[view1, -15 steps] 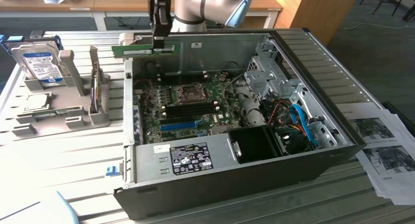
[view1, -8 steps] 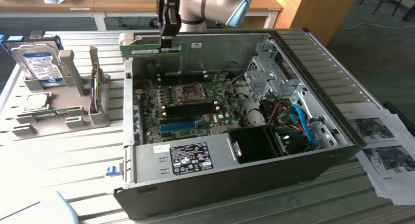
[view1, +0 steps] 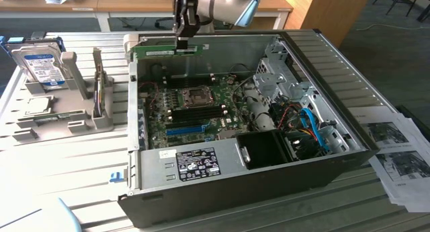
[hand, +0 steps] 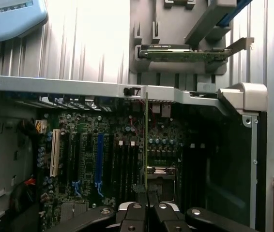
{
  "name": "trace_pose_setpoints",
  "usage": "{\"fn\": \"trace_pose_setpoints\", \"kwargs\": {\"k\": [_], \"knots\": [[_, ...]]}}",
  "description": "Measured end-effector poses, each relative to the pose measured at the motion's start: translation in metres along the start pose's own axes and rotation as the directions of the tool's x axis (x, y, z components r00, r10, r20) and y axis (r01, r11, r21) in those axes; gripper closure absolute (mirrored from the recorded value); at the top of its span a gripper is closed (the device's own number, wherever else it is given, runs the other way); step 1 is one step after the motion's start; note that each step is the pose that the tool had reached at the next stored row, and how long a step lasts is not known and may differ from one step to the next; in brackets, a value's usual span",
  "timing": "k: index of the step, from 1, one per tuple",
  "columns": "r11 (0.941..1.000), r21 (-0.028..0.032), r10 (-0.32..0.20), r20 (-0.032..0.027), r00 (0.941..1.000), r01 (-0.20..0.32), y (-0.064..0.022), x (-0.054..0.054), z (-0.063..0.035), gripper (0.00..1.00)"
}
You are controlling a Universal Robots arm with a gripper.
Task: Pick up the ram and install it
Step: 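Pick up the ram and move it above insertion slot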
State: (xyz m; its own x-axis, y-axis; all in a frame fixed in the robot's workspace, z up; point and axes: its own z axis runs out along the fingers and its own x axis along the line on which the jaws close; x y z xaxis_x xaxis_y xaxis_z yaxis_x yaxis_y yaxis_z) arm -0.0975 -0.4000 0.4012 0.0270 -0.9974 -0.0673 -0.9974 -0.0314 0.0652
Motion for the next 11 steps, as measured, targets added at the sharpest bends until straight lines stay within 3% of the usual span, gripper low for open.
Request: {"fn": "trace_pose_setpoints", "kwargs": {"k": [11], "knots": [[1.0,-0.0035,-0.003,0.0025,1.0,0.003,-0.0279,0.001,-0.0019,0.89]]}}
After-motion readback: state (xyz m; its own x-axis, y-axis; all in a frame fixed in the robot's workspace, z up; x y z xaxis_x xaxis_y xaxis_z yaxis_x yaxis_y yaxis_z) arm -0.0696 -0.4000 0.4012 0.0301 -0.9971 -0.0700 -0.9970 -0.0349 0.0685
